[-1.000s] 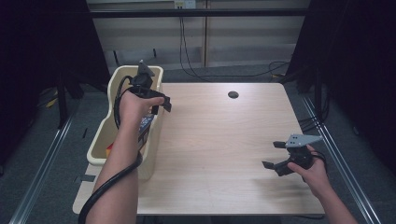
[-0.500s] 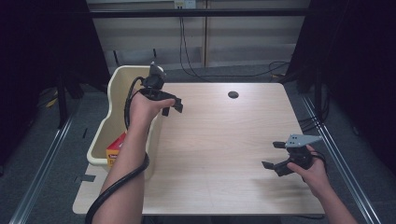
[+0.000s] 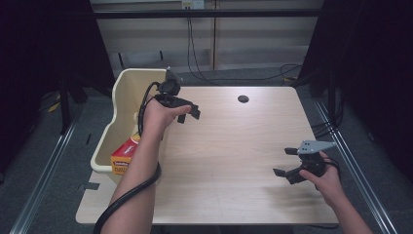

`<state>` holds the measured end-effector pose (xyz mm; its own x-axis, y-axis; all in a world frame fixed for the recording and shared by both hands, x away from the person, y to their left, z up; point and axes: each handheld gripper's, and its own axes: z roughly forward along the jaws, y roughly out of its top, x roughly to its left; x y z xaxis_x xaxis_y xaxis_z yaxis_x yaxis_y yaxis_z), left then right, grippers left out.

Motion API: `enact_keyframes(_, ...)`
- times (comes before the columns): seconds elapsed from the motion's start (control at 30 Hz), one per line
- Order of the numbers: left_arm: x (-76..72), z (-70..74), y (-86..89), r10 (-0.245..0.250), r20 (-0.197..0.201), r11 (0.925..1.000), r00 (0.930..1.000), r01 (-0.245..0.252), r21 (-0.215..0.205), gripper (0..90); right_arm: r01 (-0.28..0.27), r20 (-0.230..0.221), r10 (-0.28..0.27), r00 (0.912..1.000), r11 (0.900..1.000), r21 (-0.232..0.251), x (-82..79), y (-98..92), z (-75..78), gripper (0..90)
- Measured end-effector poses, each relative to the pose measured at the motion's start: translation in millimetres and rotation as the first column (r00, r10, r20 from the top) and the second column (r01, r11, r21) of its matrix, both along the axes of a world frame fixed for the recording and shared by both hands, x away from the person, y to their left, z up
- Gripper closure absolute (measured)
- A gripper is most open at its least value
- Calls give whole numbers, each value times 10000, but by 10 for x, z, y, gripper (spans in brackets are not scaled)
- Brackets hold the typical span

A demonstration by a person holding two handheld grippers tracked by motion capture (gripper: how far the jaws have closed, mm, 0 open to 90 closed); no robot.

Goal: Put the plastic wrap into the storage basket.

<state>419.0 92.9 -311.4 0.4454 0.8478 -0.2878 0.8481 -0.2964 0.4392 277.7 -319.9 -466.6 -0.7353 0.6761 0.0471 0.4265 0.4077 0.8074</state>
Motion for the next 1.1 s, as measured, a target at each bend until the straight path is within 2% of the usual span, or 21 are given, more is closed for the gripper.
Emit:
enact_keyframes(0.3,-19,-64,-60,-402,-57,9991,9992,401,-161,27,-9,41,9,10000,10000,-32,4,11,-5,49)
enact_keyframes(0.57,-45,-154,-103,-485,-7,9985,9988,485,-269,27,22,37,-22,10000,10000,-62,4,13,-6,49)
enact_keyframes(0.8,-77,-204,-159,-800,22,9965,9968,800,-228,27,5,23,-5,10000,10000,-64,6,17,-8,49)
enact_keyframes(0.83,-94,-208,-186,-808,59,9962,9967,809,-322,27,-1,37,1,10000,10000,-61,6,17,-7,48)
enact_keyframes(1.1,-132,-250,-261,-1306,100,9910,9914,1308,-274,28,16,8,-16,10000,10000,-60,1,16,-4,48)
